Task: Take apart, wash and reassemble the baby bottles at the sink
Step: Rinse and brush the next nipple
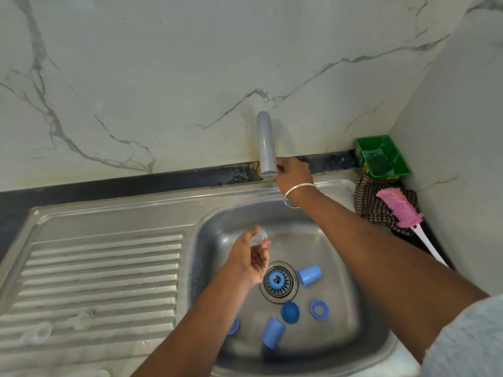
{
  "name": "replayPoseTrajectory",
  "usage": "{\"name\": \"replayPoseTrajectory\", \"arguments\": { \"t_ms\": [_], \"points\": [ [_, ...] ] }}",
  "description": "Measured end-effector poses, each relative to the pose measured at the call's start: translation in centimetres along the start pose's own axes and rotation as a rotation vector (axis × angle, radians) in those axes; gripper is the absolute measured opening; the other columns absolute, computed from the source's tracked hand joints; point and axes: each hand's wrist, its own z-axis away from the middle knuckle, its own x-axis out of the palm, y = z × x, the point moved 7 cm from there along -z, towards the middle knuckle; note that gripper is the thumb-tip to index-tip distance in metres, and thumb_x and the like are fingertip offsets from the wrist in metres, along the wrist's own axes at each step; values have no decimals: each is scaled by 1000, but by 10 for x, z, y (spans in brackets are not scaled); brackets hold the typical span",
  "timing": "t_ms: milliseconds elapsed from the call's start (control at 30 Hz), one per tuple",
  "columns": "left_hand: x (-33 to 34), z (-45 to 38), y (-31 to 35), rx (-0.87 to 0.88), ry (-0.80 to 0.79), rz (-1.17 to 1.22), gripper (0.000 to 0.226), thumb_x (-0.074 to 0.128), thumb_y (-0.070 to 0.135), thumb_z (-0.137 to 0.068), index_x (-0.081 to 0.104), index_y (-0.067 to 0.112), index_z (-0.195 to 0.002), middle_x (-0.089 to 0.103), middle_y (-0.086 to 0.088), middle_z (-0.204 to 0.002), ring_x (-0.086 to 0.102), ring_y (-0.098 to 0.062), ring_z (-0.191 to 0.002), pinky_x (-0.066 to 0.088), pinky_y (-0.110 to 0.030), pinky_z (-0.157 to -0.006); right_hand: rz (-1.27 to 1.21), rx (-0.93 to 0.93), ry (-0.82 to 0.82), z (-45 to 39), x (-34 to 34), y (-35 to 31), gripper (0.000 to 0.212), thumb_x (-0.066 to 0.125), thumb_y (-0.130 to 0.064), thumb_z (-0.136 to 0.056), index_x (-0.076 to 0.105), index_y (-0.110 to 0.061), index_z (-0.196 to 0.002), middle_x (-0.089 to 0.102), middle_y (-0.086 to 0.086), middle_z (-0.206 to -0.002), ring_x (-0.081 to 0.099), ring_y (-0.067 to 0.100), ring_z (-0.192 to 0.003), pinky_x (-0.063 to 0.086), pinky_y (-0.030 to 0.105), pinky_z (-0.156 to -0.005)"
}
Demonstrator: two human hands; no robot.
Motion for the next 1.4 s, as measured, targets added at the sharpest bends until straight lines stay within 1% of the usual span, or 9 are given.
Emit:
{"name": "replayPoseTrajectory", "arguments": {
  "t_ms": [167,267,333,467,667,833,1100,1300,1400],
  "points": [
    [-30,-8,-28,-67,95,41,32,73,24,-86,65,-4,-99,61,-8,-54,53,-12,-34,50,-17,-37,-256,65,45,29,10,11,30,57,-18,-94,65,-19,-123,70,0,-112,63,14,-96,48,25,-92],
    [-37,-8,-27,17,125,-44,20,74,12,-86,62,-4,-83,65,-15,-60,60,-15,-42,53,-21,-39,-418,142,97,54,13,41,22,62,-20,-89,67,-27,-110,71,-1,-101,66,16,-94,55,42,-91],
    [-37,-8,-23,114,159,-127,11,71,6,-88,65,-3,-89,68,-16,-65,63,-16,-48,53,-22,-41,-416,181,129,68,5,67,18,61,-25,-84,67,-37,-96,72,-2,-89,70,19,-86,57,46,-86],
    [-31,-10,-20,266,153,-296,12,66,10,-94,61,2,-101,72,-16,-74,68,-18,-57,57,-24,-49,-220,180,358,98,-49,104,18,60,-19,-89,68,-24,-104,71,2,-83,68,18,-82,50,25,-83],
    [-15,-12,-53,244,91,-427,15,59,20,-99,58,6,-103,73,-19,-86,70,-23,-68,57,-29,-55,289,114,785,131,-141,150,15,57,-12,-77,63,-11,-91,64,14,-92,58,38,-85,45,39,-72],
    [-7,-10,-68,318,72,-511,16,61,25,-99,59,9,-96,69,-19,-93,69,-24,-81,59,-34,-66,523,296,588,120,-159,179,39,64,-27,-83,59,-12,-118,59,20,-109,55,42,-99,47,44,-73],
    [-12,0,-63,361,98,-357,20,68,19,-94,63,1,-99,72,-18,-96,72,-28,-94,57,-39,-90,449,233,457,124,-142,195,49,58,-16,-87,49,-23,-134,58,22,-109,56,42,-92,47,45,-80],
    [-21,7,-60,405,82,-441,19,68,25,-93,65,6,-96,72,-15,-105,70,-23,-96,58,-35,-75,429,253,409,157,-138,163,67,57,-9,-83,38,-29,-143,45,21,-121,59,42,-80,49,42,-68],
    [-33,13,-65,274,109,-329,17,71,19,-90,70,6,-101,70,-13,-104,65,-21,-89,60,-38,-72,453,226,360,177,-124,137,67,55,-11,-83,35,-35,-143,43,17,-122,54,34,-67,41,33,-61]
  ]
}}
